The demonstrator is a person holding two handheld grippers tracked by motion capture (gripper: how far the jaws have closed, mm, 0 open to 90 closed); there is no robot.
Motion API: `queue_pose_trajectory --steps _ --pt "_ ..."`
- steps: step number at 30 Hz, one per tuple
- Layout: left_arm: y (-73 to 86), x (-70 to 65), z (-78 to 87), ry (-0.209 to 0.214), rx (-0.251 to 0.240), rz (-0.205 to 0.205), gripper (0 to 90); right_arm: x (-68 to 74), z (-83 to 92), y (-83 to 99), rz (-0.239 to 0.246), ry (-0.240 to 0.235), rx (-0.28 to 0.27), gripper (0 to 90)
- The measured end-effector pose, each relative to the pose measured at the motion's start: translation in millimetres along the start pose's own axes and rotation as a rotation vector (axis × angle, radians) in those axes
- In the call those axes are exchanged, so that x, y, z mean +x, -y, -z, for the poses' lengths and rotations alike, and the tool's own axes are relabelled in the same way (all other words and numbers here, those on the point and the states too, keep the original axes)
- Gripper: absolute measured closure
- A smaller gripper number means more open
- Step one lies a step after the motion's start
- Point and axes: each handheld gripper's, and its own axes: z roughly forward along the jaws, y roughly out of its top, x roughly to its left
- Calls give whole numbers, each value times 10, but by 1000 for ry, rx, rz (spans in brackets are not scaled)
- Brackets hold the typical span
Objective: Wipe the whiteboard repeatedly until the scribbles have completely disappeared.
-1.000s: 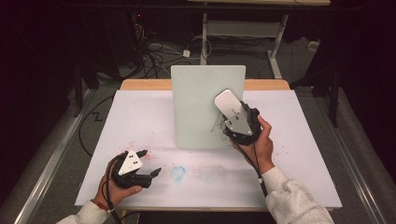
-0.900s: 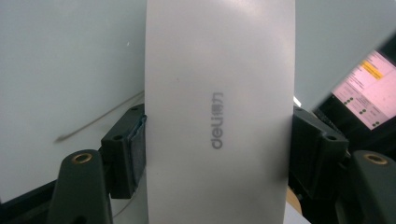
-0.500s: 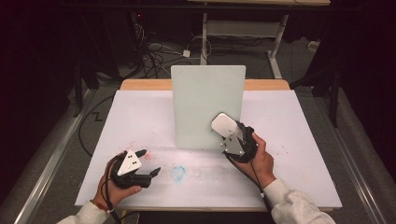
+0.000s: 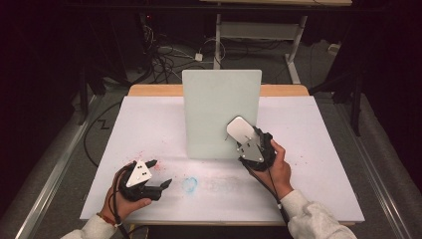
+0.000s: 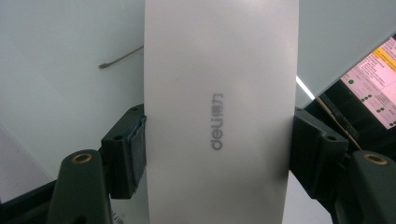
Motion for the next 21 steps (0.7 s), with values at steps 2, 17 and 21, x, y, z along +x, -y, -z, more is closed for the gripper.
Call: queue_pose_trajectory --steps 2,17,21 --pt "0 -4 -2 1 2 1 205 44 0 19 8 -20 2 308" --pt "-3 -11 2 3 2 -3 205 406 -15 69 117 -116 54 307" --pt "-8 -12 -9 5 6 -10 205 459 -44 8 142 -113 50 304"
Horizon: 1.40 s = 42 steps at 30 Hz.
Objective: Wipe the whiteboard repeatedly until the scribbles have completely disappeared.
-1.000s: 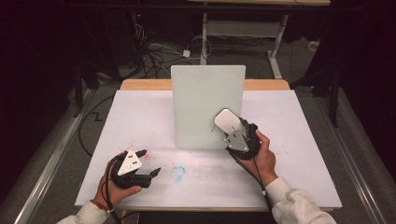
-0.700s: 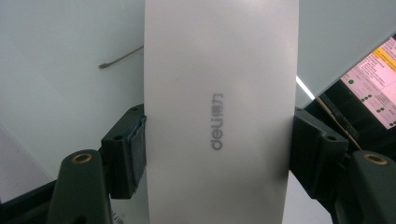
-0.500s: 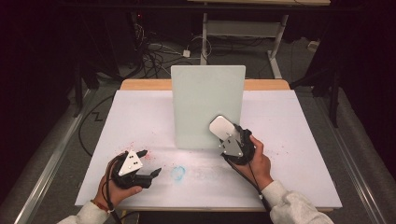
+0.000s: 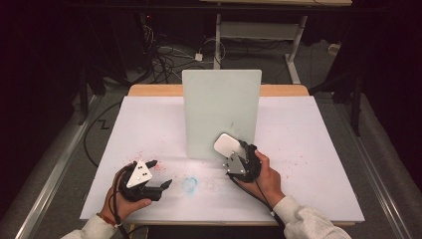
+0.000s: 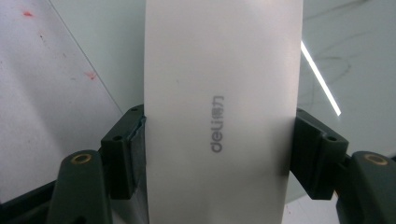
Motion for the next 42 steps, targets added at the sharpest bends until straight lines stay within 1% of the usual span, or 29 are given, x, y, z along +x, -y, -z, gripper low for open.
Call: queue_pose_trajectory --steps 2,5,6,7,8,9,11,12,16,17,18,19,20,21,22,23,24,26,27,29,30,33,35,36,37,38,39,40,42 --pt "-1 -4 -2 1 1 0 204 9 -5 -28 5 -2 1 305" --pt "2 -2 5 -1 1 1 204 -4 1 -19 15 -3 2 306" --pt "4 1 9 0 -1 3 205 -27 6 -16 33 5 6 307" --pt "7 3 10 0 -2 4 205 -63 13 -9 35 28 2 307" --pt "10 4 10 -1 -1 5 205 -123 22 2 15 41 -6 307" --pt "13 4 10 -1 0 6 205 -193 36 7 -8 43 -7 307" --pt "14 4 6 0 2 5 205 -307 54 9 -35 78 -15 307" --pt "12 2 4 -1 2 5 205 -355 64 5 -55 92 -14 307" --pt "8 -2 -3 0 4 3 205 -546 93 -17 -126 134 -36 307" --pt "8 0 -5 1 4 3 205 -587 98 -18 -148 136 -42 307" --pt "8 1 -6 2 4 5 205 -610 100 -18 -166 127 -44 307" --pt "9 1 -8 2 5 4 205 -603 99 -17 -169 131 -44 307" --pt "9 -1 -10 1 6 3 205 -584 99 -17 -157 138 -41 307" --pt "9 -3 -11 1 7 1 205 -554 94 -18 -152 127 -38 307" --pt "9 -5 -11 3 7 1 205 -518 85 -16 -137 118 -39 307" --pt "8 -5 -11 4 6 1 204 -471 76 -18 -111 116 -36 307" --pt "8 -6 -10 3 7 1 205 -413 66 -23 -98 106 -31 307" --pt "7 -5 -7 3 5 1 205 -293 48 -32 -59 82 -15 306" --pt "8 -5 -6 3 4 3 204 -240 36 -33 -35 76 -14 306" --pt "9 -2 -7 4 6 3 205 -145 20 -32 2 49 -7 306" --pt "9 -2 -7 4 6 2 205 -104 16 -26 20 38 1 306" --pt "9 -2 -5 4 5 3 205 -15 6 5 67 27 17 306" --pt "10 0 -3 2 4 5 204 -8 10 45 77 13 23 307" --pt "12 0 -1 1 4 6 205 -25 21 73 93 1 34 307" --pt "12 0 1 0 3 7 205 -38 31 107 95 4 35 307" --pt "13 0 4 0 1 9 204 -59 41 135 92 6 42 307" --pt "13 0 7 -1 1 9 205 -95 56 184 72 12 44 307" --pt "14 1 9 -2 0 10 205 -131 70 222 64 13 55 307" --pt "13 6 9 -3 2 11 205 -187 93 305 64 24 72 307"
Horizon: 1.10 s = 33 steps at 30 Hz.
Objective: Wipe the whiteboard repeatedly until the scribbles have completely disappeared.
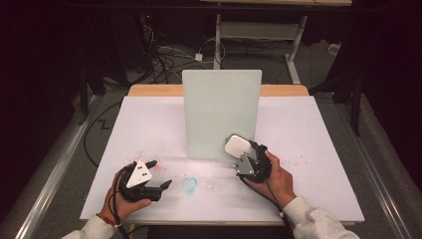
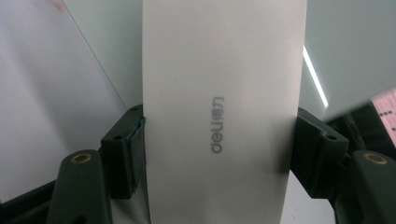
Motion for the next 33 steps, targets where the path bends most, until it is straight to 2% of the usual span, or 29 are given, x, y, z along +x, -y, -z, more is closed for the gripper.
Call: queue_pose_trajectory --steps 3,5,9,10,12,13,14,15,16,18,19,27,33 --pt "-7 -7 -3 -1 -1 -1 205 -76 17 115 10 27 20 307" --pt "-11 -12 -5 -3 2 -6 205 -124 30 169 -14 38 33 307" --pt "-13 -6 -13 -3 1 -4 204 -171 36 185 -35 54 40 307" --pt "-14 -6 -13 -3 0 -4 205 -172 36 172 -26 62 41 307" --pt "-15 -8 -10 -4 2 -7 205 -129 39 130 -18 75 35 307" --pt "-15 -8 -10 -3 2 -9 205 -116 35 99 16 65 22 307" --pt "-15 -7 -10 -3 2 -9 205 -62 24 73 3 51 25 307" --pt "-16 -6 -10 -4 2 -11 205 -14 6 41 19 47 20 307" --pt "-16 -7 -7 -3 1 -12 205 44 -6 5 44 44 17 307" --pt "-14 -7 -1 -1 -2 -11 205 154 -30 -75 113 70 9 308" --pt "-13 -7 0 1 -3 -11 205 187 -39 -117 120 67 2 307" --pt "-12 -1 -7 10 -4 -16 205 289 -123 -401 119 36 -56 304" --pt "-18 -6 -21 12 -2 -21 204 273 -135 -484 108 24 -49 305"
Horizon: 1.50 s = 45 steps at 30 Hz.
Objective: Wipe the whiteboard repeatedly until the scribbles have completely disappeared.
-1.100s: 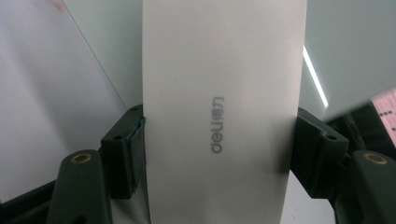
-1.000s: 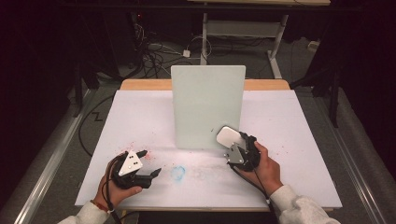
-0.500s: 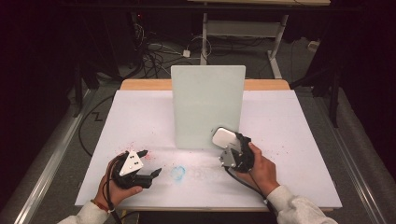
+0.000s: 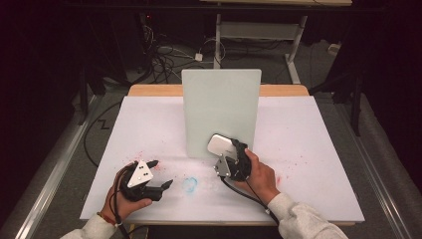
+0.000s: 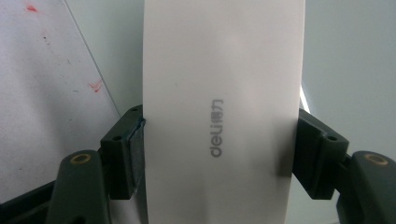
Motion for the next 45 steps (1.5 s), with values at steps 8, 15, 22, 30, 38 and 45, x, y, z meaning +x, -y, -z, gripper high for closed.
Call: queue_pose_trajectory --steps 8,15,22,30,38,45 --pt "20 1 31 -9 0 11 204 -260 103 405 -55 12 77 306" --pt "3 -14 15 -6 2 3 204 -408 153 594 -101 35 95 306" --pt "8 0 14 4 -4 7 204 -203 118 497 -25 3 85 306" --pt "4 -8 7 4 -3 7 204 -526 121 399 -138 44 35 306" --pt "2 -10 9 2 -3 5 204 -859 172 425 -322 107 12 306" --pt "7 -12 14 0 -2 9 204 -780 162 578 -378 33 24 307"
